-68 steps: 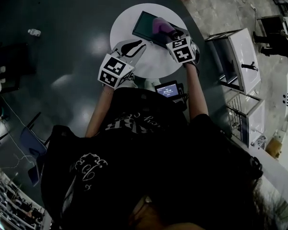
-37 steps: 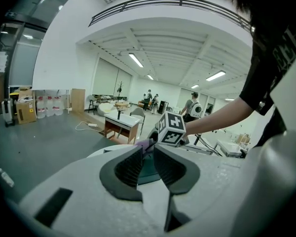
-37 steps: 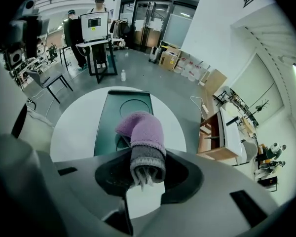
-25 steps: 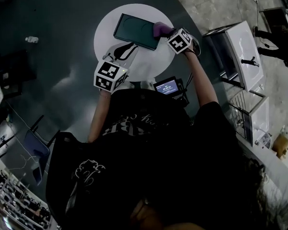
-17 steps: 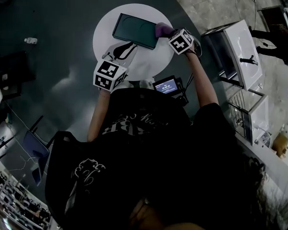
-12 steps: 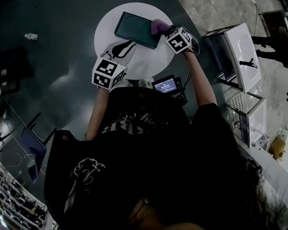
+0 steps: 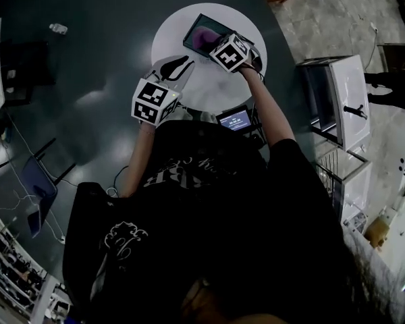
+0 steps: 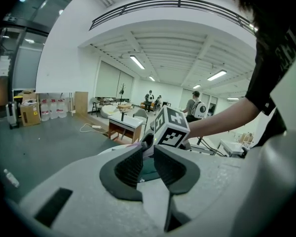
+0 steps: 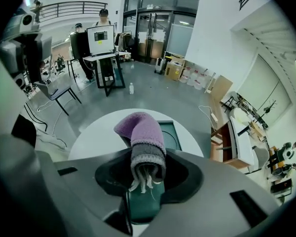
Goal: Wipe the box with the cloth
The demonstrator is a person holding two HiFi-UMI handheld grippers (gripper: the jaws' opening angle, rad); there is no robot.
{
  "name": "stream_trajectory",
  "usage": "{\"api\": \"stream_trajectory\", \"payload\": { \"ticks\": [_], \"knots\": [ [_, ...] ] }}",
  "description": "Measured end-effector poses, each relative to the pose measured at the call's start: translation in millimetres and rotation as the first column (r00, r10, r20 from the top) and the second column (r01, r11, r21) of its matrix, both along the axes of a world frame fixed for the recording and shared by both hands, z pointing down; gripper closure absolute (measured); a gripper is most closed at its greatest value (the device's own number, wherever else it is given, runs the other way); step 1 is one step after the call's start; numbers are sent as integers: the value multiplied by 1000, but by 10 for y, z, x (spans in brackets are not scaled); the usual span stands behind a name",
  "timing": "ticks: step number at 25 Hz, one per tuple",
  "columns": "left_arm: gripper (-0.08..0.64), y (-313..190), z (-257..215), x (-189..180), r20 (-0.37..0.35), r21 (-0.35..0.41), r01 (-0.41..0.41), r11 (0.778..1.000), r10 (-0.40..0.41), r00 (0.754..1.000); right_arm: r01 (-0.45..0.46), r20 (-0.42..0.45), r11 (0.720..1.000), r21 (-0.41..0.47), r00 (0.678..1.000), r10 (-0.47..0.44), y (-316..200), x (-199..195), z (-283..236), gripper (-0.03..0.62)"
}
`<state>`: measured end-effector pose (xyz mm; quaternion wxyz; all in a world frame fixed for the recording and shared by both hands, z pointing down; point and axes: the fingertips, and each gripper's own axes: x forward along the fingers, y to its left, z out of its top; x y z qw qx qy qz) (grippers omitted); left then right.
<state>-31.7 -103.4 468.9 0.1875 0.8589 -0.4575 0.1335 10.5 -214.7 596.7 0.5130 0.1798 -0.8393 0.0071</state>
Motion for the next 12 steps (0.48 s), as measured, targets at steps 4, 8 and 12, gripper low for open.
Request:
{"api": "stream_trajectory", "payload": {
  "ticks": [4,8,12],
  "knots": [
    [480,80,32,-233,4,-9,33,999,-33,999,18,-21,1000,-13,1000,-19,63,-276,114,476],
    [480,136,46,-399,4,-16,57,998,-57,998,7,-51,999,-40,999,-9,123,-307,254,476],
    [480,124,51,-496,4,-18,55,998,-54,999,-24,-57,998,-51,998,21,159,-202,253,476]
  ]
}}
